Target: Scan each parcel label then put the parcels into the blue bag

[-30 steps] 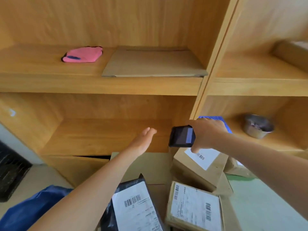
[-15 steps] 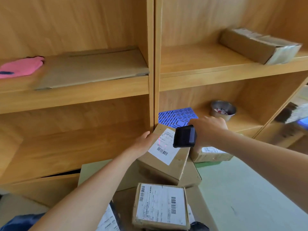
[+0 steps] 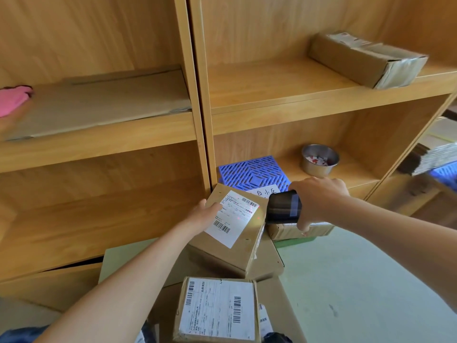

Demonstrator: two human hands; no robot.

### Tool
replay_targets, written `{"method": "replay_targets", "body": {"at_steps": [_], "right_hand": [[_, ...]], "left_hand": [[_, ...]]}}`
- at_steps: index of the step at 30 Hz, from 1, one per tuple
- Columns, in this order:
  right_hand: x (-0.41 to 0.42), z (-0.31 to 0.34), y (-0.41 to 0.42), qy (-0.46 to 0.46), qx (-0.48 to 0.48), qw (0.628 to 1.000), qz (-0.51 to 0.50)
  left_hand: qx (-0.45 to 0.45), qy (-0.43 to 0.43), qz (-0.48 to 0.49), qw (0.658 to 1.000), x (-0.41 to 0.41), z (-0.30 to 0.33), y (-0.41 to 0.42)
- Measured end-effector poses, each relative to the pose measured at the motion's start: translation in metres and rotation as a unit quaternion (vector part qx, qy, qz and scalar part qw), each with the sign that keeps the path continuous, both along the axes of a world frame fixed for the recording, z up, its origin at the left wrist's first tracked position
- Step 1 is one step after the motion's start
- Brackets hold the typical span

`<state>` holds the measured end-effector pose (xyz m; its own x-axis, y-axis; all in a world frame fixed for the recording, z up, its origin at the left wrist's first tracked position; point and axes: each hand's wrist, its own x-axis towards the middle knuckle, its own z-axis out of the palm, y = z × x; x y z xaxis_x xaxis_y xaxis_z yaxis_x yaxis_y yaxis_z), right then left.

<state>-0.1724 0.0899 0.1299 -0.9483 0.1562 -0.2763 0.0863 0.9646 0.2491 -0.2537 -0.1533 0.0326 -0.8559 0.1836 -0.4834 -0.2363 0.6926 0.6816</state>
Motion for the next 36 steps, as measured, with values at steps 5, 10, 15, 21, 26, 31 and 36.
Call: {"method": "replay_targets", "body": {"at_steps": [5, 10, 15, 21, 26, 31, 36], "right_hand": [[-0.005, 0.002, 0.007, 0.002, -0.007, 1.000, -0.016], [-0.013, 0.002, 0.006, 0.004, -0.008, 1.000, -0.018], [-0.022, -0.002, 0.004, 0.010, -0.014, 1.000, -0.003], [-0.032, -0.042, -0.007, 0.047, -0.203, 0.975, -0.079], [-0.028, -0.094, -0.032, 0.069, -0.414, 0.882, -0.214], [-0.021, -0.124, -0.053, 0.138, -0.528, 0.797, -0.259], [-0.031, -0.103, -0.065, 0.130, -0.522, 0.818, -0.202]], "left_hand": [[-0.020, -0.003, -0.003, 1.000, -0.005, -0.009, -0.002], [-0.053, -0.037, -0.005, 0.998, -0.007, -0.012, -0.005], [-0.029, -0.101, 0.004, 0.994, -0.006, -0.015, -0.008], [-0.002, -0.133, 0.037, 0.990, -0.008, -0.030, -0.013], [0.034, -0.149, 0.057, 0.987, 0.000, -0.031, -0.010], [0.044, -0.173, 0.067, 0.982, 0.000, -0.036, -0.010], [0.054, -0.169, 0.086, 0.980, -0.002, -0.023, -0.024]]}}
